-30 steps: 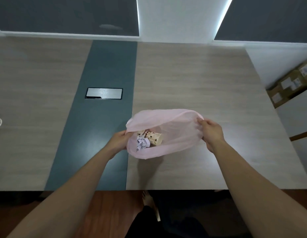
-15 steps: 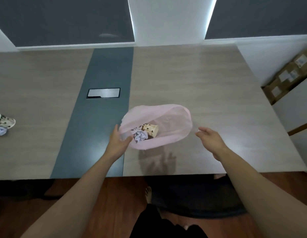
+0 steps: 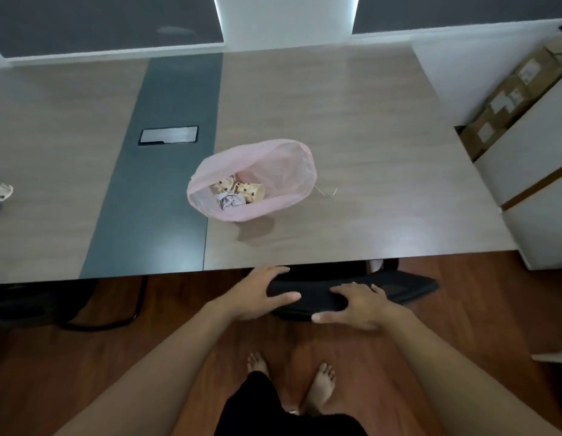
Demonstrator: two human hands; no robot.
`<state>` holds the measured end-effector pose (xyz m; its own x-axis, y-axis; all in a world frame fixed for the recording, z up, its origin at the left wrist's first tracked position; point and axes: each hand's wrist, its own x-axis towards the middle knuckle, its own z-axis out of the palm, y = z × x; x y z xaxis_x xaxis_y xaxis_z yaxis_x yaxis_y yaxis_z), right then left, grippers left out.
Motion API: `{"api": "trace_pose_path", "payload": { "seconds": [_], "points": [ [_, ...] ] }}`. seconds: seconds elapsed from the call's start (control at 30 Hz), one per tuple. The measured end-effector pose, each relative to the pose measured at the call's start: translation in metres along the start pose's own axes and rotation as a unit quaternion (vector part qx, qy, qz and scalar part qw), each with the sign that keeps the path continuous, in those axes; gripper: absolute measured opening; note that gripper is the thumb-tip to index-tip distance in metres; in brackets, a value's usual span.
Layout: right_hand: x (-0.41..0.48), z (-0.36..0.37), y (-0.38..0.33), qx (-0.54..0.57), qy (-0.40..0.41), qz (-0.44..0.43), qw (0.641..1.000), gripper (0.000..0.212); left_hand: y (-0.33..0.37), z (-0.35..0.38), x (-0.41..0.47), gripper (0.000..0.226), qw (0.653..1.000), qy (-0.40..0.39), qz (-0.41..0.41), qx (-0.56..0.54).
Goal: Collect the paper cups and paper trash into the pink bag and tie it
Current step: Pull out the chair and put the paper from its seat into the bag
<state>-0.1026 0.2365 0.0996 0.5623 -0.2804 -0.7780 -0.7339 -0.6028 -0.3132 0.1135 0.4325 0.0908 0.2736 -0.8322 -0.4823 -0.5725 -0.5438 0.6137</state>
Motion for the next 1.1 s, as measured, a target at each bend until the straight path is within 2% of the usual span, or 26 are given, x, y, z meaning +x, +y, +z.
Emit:
{"api": "trace_pose_path", "payload": {
  "seconds": [0.03, 0.1, 0.17, 0.23, 0.33, 0.7, 1.1],
  "points": [
    [0.002, 0.010, 0.002, -0.058, -0.001, 0.009, 0.998, 0.138, 0.003, 0.008, -0.001, 0.096, 0.998, -0.051, -0.013, 0.047],
    [0.009, 0.025, 0.005, -0.119, 0.031, 0.025, 0.992, 0.119, 0.003, 0.022, 0.000, 0.092, 0.982, -0.083, -0.016, 0.170],
    [0.014, 0.039, 0.001, -0.143, 0.088, 0.048, 0.985, 0.082, -0.002, 0.033, 0.004, 0.072, 0.971, -0.046, -0.011, 0.232],
    [0.018, 0.050, -0.008, -0.143, 0.146, 0.080, 0.976, 0.064, -0.005, 0.040, 0.005, 0.063, 0.967, -0.004, -0.018, 0.253],
    [0.019, 0.060, -0.018, -0.159, 0.203, 0.106, 0.961, 0.060, -0.009, 0.047, 0.004, 0.060, 0.959, 0.035, -0.028, 0.279],
    [-0.006, 0.116, -0.014, -0.169, 0.228, 0.135, 0.949, 0.058, -0.013, 0.076, -0.027, 0.062, 0.955, 0.035, -0.039, 0.293],
    [-0.070, 0.195, 0.019, -0.172, 0.236, 0.094, 0.952, 0.062, -0.005, 0.153, -0.121, 0.066, 0.964, 0.035, -0.020, 0.264]
  ]
}}
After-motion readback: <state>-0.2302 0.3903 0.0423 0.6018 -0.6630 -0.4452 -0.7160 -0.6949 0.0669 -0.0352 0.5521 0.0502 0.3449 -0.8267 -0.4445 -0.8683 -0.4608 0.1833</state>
